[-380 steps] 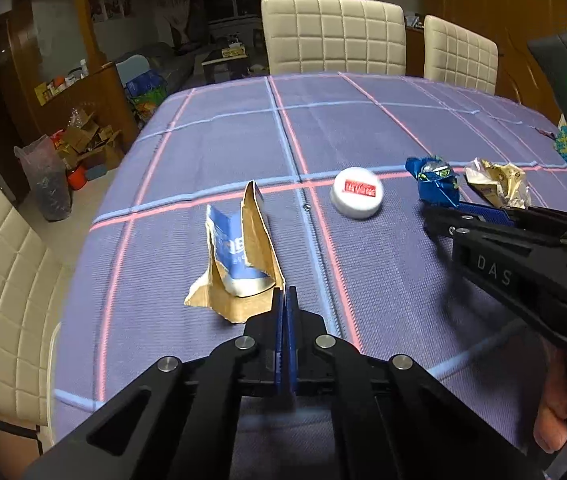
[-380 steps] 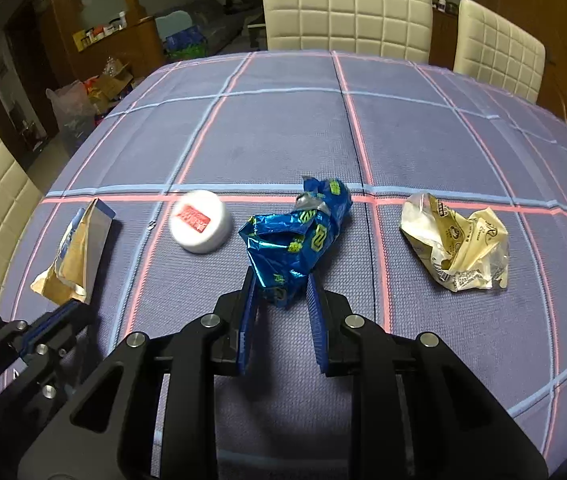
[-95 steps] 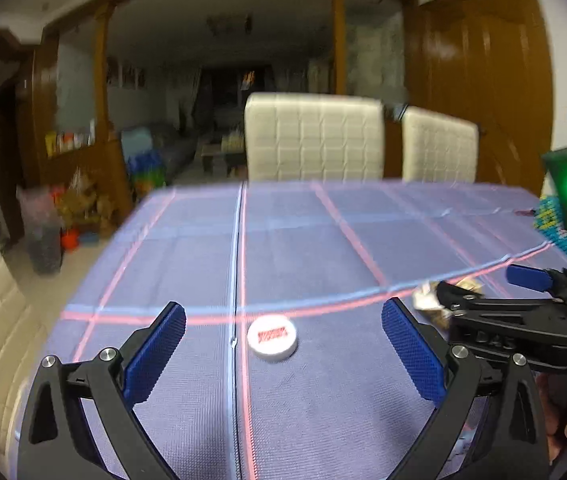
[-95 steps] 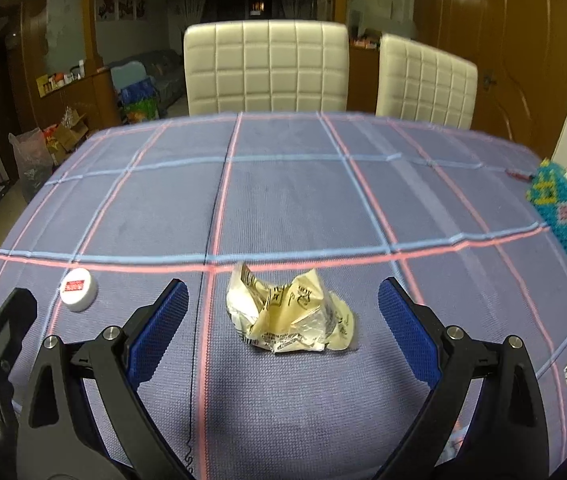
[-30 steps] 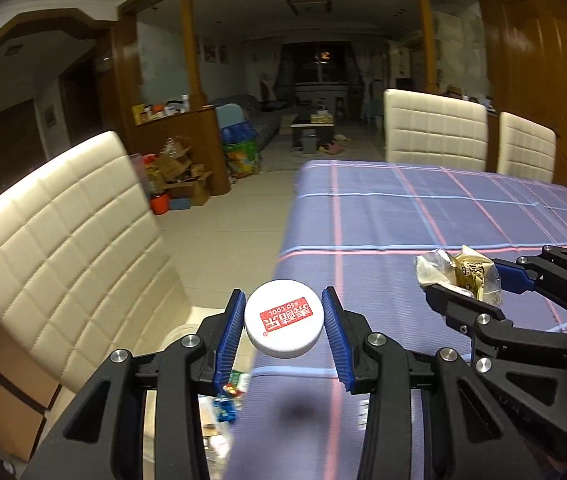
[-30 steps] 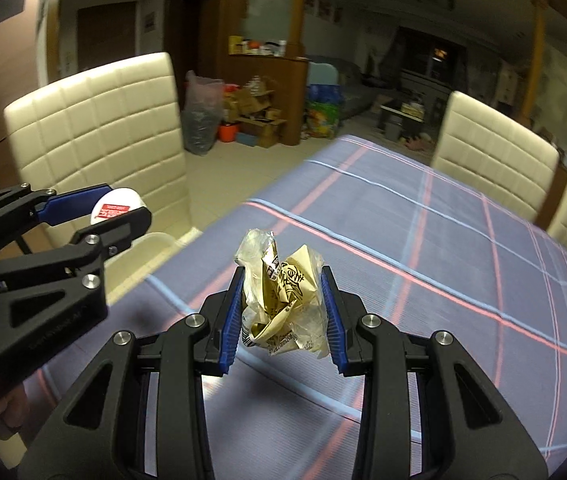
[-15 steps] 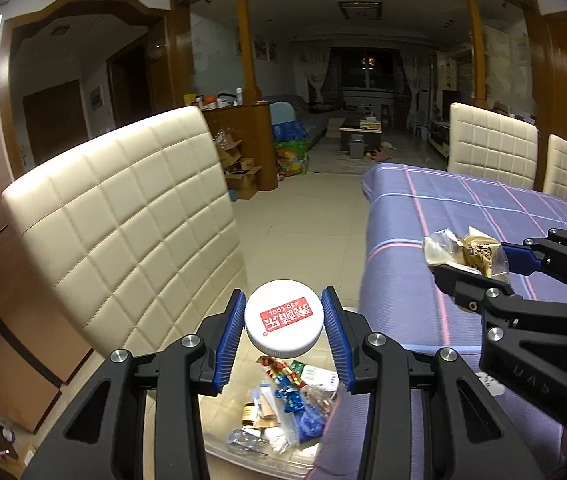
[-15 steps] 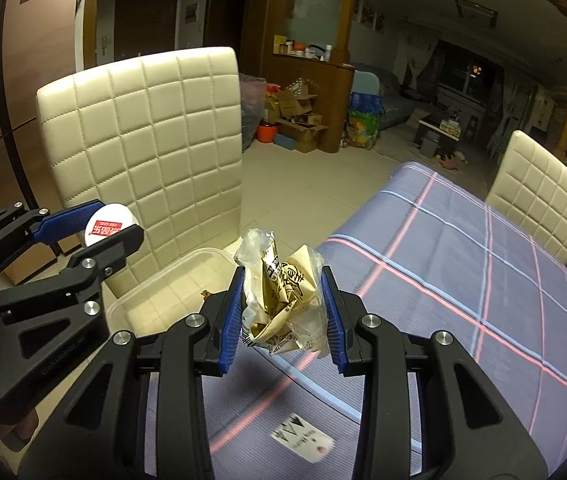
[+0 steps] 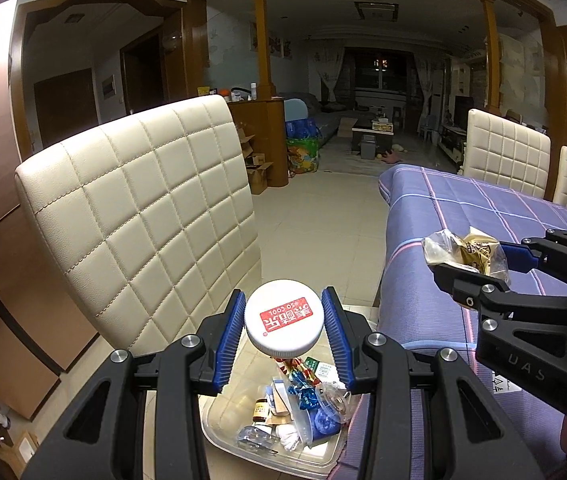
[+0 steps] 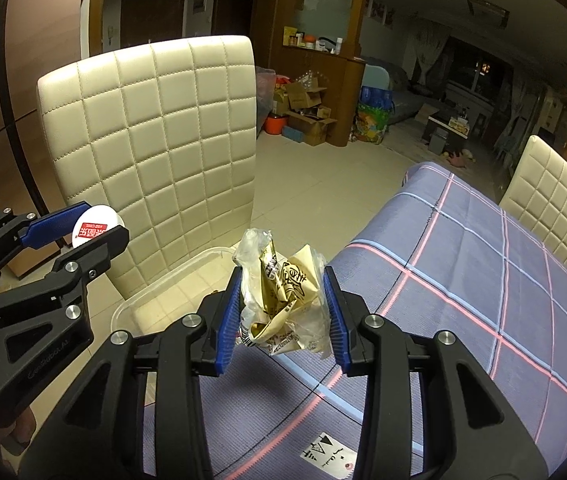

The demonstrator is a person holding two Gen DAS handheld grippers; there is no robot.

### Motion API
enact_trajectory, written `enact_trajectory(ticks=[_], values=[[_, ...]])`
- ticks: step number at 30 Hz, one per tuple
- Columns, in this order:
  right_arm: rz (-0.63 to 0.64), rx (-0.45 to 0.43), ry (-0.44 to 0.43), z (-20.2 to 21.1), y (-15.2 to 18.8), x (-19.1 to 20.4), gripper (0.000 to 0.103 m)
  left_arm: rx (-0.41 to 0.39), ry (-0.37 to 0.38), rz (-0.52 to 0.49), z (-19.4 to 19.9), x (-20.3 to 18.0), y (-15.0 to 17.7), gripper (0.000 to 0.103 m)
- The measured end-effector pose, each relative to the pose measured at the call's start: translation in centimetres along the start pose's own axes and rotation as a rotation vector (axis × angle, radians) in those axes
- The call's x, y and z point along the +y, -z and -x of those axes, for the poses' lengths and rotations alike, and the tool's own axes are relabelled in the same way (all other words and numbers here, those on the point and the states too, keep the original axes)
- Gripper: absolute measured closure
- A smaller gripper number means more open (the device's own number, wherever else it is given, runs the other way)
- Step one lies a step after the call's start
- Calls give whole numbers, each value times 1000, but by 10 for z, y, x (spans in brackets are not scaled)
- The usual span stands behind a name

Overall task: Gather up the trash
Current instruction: 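Carry the tin and gold wrapper over the bin and open the right gripper, then open the left gripper over the bin to drop the white tin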

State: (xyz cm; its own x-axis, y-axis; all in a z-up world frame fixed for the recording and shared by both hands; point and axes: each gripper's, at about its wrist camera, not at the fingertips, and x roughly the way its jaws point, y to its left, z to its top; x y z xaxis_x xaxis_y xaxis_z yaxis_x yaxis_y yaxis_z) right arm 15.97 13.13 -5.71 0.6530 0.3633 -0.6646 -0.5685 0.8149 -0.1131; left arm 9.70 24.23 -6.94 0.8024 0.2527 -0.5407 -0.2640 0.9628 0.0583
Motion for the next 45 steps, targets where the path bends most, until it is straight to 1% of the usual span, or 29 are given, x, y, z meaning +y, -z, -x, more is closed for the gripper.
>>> enact_trajectory(ticks=[1,3,4,5,6,7,8,11,19,24,29,33,34,35,36,37,40,42,45], values=[[-1,1,7,-1,-1,0,59,1,0,4,0,1,1,64],[-2,4,10,-2,-2,1,52,4,1,10,-1,3,0,64],[-1,2,12,-2,-3,1,40,6,0,12,-1,4,1,64],[-1,-3,20,-1,-3,1,24,9,0,15,-1,4,1,64],[0,-22,31,1,-4,2,20,12,0,18,-2,5,1,64],[4,-48,46,5,-4,3,19,15,0,20,-2,6,1,64],[12,-55,53,6,-5,4,19,18,-1,23,-3,7,1,64],[21,-52,95,5,-5,4,19,23,3,36,-5,9,0,63],[-50,-9,64,-2,1,-15,18,29,10,36,-8,10,-1,63],[-75,5,55,-4,7,-23,17,43,29,49,-13,9,-5,63],[-91,11,77,-5,18,-31,16,43,30,15,-21,-1,-8,63],[-136,23,75,-5,29,-44,16,42,21,13,-30,-5,-9,62],[-144,22,82,-4,33,-48,16,40,22,13,-32,-6,-9,57],[-148,23,89,-3,35,-51,16,40,24,13,-34,-7,-9,32],[-153,25,95,-3,38,-55,16,34,28,11,-36,-8,-9,11],[-164,28,100,-2,42,-61,16,30,32,3,-39,-10,-8,8],[-199,34,106,-1,49,-74,16,57,50,-11,-47,-18,-7,7],[-230,38,105,1,55,-86,16,70,39,-3,-49,-20,-5,7],[-266,46,105,3,63,-99,16,89,58,16,-50,-23,-3,7]])
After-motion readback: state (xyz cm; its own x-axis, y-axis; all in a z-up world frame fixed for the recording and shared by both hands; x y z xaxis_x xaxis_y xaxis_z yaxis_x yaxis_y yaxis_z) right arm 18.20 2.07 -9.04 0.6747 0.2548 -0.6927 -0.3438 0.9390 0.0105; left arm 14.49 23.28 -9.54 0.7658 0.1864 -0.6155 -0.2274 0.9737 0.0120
